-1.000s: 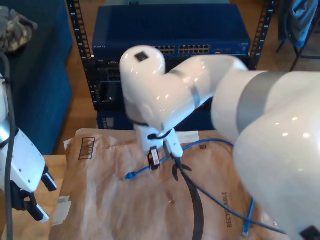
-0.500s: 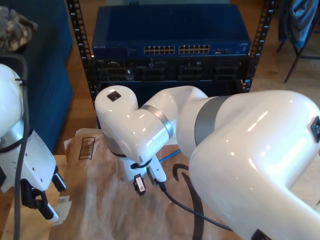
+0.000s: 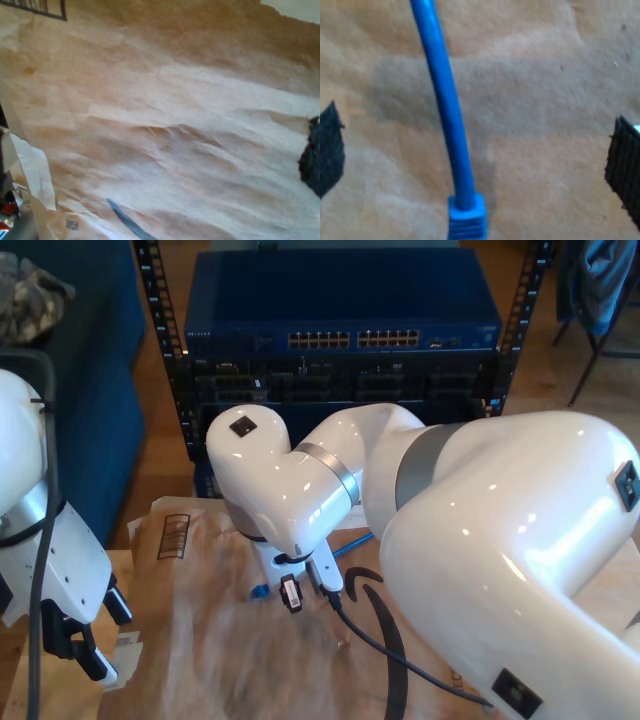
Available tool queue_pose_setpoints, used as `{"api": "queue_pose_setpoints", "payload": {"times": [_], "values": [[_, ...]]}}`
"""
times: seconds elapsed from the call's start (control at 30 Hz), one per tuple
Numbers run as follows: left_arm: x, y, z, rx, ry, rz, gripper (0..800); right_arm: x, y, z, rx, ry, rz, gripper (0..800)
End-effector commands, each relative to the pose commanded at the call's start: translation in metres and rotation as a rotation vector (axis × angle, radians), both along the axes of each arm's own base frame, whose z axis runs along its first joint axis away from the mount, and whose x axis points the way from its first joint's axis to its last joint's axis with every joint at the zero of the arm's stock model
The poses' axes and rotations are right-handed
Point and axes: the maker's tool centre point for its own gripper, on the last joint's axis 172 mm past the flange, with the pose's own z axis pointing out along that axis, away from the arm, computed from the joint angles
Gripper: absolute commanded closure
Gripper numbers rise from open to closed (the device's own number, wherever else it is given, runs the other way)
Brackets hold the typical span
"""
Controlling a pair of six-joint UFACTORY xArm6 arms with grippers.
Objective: Grab the cable and plug it in
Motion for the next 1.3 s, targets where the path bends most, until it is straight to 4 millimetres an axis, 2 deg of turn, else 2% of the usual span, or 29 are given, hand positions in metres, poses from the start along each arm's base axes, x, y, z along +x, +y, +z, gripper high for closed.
{"api": "queue_pose_setpoints", "payload": {"times": [0.1,0.13,0.2,0.4,0.47,0.63,0.77,0.83,0.9,0.97,1.0,1.07,1.13,1.2,1.3], "values": [[0.000,0.000,0.000,0.001,0.000,-0.001,0,0.000,0.001,-0.001,0.000,-0.001,0.000,95],[0.000,0.000,0.000,0.001,0.000,-0.001,0,-0.001,0.000,-0.004,-0.004,0.004,0.000,124],[0.001,0.000,0.001,0.000,-0.003,-0.001,0,-0.001,-0.001,-0.005,-0.005,0.005,-0.002,244],[0.000,0.000,0.000,0.000,-0.002,0.000,0,0.001,0.002,-0.006,0.001,-0.001,0.001,364],[0.000,0.001,0.000,0.001,-0.002,-0.001,0,0.002,0.003,-0.006,0.004,-0.003,0.002,438],[0.000,0.001,0.000,0.001,-0.002,-0.001,0,0.002,0.003,-0.005,0.001,-0.007,0.006,560],[0.000,0.000,0.000,0.000,-0.001,0.002,0,0.002,0.003,-0.002,0.004,-0.012,0.004,757],[0.000,0.000,0.000,0.000,-0.001,0.000,0,0.003,0.003,0.000,0.007,-0.014,0.000,787],[0.002,-0.001,0.002,0.002,-0.005,-0.003,0,0.004,0.002,0.010,0.018,-0.024,-0.009,792],[0.005,-0.011,0.006,-0.003,-0.016,-0.021,0,0.010,-0.003,0.026,0.036,-0.038,-0.032,792],[0.010,-0.021,0.012,-0.019,-0.032,-0.027,0,0.015,-0.012,0.041,0.049,-0.052,-0.053,792],[0.028,-0.044,0.030,-0.070,-0.080,-0.023,0,0.024,-0.055,0.064,0.055,-0.063,-0.133,792],[0.044,-0.067,0.049,-0.124,-0.126,-0.028,0,0.027,-0.085,0.089,0.095,-0.080,-0.211,793],[0.056,-0.088,0.067,-0.160,-0.167,-0.051,0,0.020,-0.107,0.116,0.151,-0.088,-0.284,794],[0.062,-0.122,0.086,-0.197,-0.199,-0.106,0,0.006,-0.145,0.153,0.206,-0.094,-0.377,794]]}}
